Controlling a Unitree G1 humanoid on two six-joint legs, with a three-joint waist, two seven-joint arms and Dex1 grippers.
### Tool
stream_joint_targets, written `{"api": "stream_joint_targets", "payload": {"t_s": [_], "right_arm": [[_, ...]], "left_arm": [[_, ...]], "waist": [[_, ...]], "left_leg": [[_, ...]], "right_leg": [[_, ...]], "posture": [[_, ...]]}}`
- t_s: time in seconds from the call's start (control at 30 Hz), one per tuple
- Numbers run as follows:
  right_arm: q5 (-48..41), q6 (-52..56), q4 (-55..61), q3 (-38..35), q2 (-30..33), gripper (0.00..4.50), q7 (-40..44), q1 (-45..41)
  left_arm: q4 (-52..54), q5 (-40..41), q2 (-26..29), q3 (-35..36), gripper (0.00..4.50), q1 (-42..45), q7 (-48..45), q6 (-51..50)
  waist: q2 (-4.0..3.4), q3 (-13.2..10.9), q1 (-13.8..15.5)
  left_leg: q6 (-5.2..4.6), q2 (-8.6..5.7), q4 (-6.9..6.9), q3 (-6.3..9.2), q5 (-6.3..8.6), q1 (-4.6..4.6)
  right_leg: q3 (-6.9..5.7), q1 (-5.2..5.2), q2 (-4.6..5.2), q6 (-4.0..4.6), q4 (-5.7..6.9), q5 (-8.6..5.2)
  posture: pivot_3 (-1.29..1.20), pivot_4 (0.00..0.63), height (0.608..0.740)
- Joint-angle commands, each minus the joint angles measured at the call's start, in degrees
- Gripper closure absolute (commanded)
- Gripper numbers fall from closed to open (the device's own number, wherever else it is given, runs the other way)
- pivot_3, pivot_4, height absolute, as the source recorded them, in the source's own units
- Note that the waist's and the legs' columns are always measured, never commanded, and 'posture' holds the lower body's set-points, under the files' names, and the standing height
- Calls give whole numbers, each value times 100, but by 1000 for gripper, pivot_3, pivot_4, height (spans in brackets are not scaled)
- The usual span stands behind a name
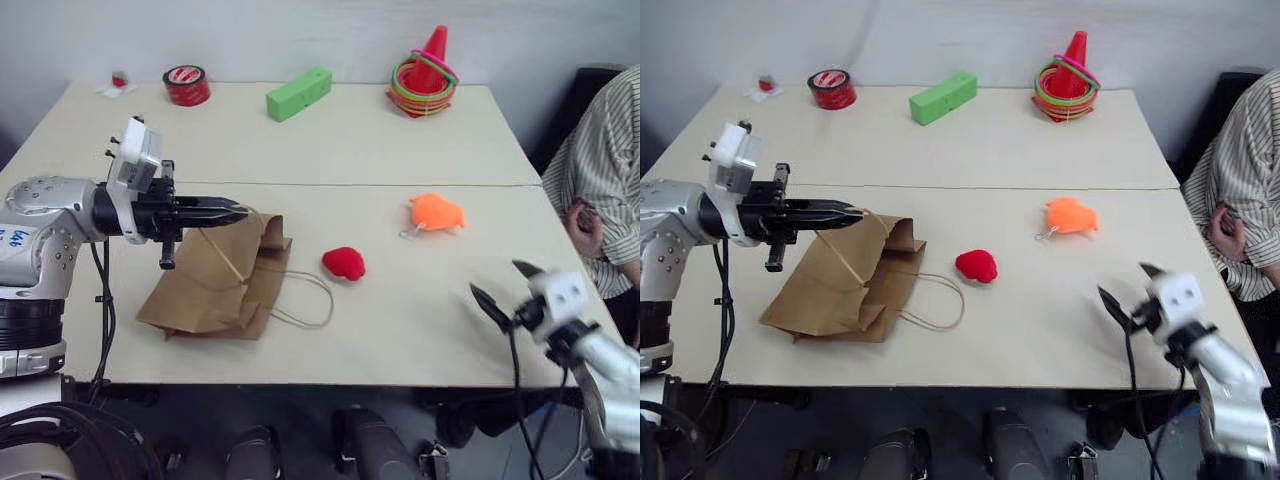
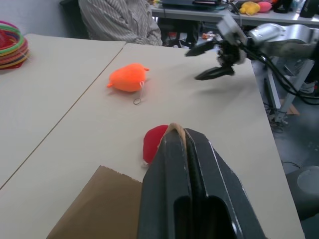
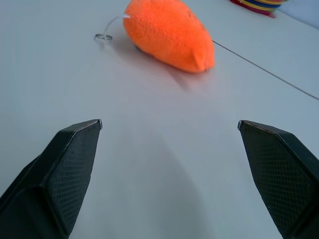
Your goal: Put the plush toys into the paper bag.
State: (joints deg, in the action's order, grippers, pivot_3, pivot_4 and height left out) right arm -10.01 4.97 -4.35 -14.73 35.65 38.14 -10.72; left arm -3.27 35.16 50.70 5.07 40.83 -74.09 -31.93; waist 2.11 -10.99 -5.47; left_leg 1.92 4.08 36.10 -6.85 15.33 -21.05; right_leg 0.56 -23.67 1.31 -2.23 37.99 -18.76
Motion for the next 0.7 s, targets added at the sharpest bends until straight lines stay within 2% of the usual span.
{"api": "stream_joint_targets", "payload": {"t_s": [0.03, 0.23, 0.33, 0.47, 0.6, 0.7], "right_arm": [[483, 35, -1094, 563, 233, 17, 115, -1101], [1238, -434, -3688, 1452, 58, 17, 107, -3192], [1454, -953, -4702, 1671, -82, 575, 44, -3828], [1550, -1453, -5288, 1744, -152, 1929, 2, -4180], [1408, -1792, -5284, 1653, -189, 3377, 268, -4181], [770, -2049, -4279, 1527, -180, 4247, 1362, -3820]], "left_arm": [[23, -109, 58, 22, 4500, 112, -90, 121], [168, -116, 57, 87, 4500, 3, -53, 72], [256, -99, 78, 174, 4500, -105, 14, 48], [316, -95, 105, 246, 4500, -205, 65, 68], [329, -123, 112, 292, 4500, -266, 79, 133], [329, -85, 105, 314, 4500, -294, 5, 177]], "waist": [[-4, -3, 26], [-6, -4, 81], [-6, -4, 60], [-6, -4, 59], [-6, -4, 45], [-6, -4, 52]], "left_leg": [[8, -1, 1, 4, -1, 0], [25, 14, 0, -2, 4, -45], [15, 5, 6, -22, 12, -61], [13, 6, 10, -25, 13, -66], [14, 6, 24, -26, 12, -64], [16, 6, 37, -26, 11, -62]], "right_leg": [[-1, 0, -7, 2, 3, 1], [3, -36, -14, 0, -3, -21], [8, -58, 4, -5, -2, -22], [12, -64, 4, -7, 1, -22], [15, -64, 3, -8, 21, -22], [16, -65, 3, -7, 44, -22]], "posture": [[0, 150, 740], [0, 150, 740], [0, 150, 740], [0, 150, 740], [0, 150, 740], [0, 150, 740]]}}
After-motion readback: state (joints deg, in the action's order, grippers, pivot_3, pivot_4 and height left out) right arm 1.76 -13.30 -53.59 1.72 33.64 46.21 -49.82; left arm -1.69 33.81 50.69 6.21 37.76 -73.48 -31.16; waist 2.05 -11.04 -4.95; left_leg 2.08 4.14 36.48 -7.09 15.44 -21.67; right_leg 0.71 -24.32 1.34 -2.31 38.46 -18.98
